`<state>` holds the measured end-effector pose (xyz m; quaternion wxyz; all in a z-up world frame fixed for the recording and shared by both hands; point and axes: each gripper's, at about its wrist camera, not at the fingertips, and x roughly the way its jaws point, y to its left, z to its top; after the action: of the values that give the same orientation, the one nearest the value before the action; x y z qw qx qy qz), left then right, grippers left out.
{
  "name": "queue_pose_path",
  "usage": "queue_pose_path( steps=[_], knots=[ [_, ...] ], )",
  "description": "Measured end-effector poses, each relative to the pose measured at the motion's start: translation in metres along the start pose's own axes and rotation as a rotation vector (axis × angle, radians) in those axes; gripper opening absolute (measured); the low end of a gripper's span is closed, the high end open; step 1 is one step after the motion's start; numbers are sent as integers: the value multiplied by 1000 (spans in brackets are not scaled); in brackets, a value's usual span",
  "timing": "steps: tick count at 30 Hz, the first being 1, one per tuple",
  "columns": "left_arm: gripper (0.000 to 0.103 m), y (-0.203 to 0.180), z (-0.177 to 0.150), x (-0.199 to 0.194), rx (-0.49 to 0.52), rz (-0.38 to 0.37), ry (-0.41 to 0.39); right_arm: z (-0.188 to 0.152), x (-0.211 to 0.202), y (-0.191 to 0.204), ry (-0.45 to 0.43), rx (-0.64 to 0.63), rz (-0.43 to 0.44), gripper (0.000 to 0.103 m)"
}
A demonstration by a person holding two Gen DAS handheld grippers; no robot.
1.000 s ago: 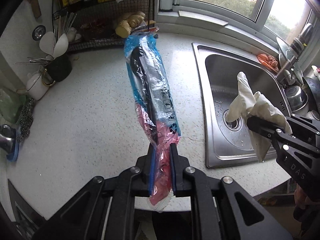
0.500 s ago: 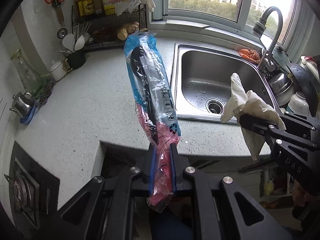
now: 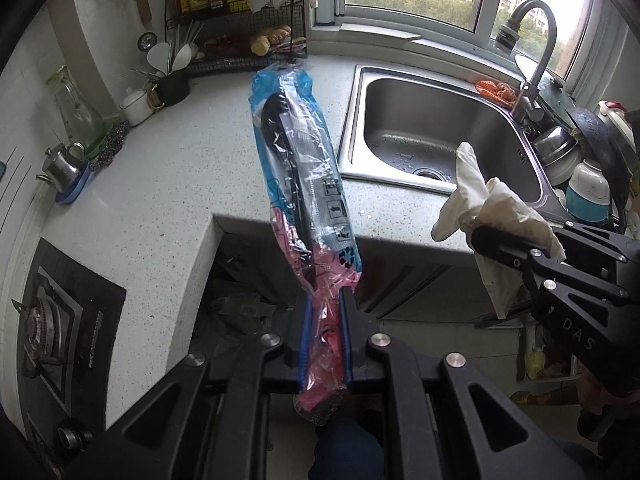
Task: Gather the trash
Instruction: 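Carry the wrapped package and white plastic bag down over the red bin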
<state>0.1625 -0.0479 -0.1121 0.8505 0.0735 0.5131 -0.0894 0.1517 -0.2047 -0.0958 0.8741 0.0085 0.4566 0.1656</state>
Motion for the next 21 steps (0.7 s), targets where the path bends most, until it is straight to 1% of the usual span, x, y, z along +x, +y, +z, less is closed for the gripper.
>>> queue_pose_path(
  steps=[4,13,18,19,21],
  knots=[
    [12,4,-16,14,-4,-13,49,-12,8,5,30,9,-4,9],
    [12,4,-57,59,5,-77,199,-50,47,21,154,39,2,9],
    [12,3,-82,95,9,-109,292,-78,76,27,228,70,11,9],
    [12,3,-88,105,14,-115,310,-83,81,28,254,70,-6,9],
    [12,2,-97,126,19,-120,347,-93,94,27,278,76,-16,9]
  ],
)
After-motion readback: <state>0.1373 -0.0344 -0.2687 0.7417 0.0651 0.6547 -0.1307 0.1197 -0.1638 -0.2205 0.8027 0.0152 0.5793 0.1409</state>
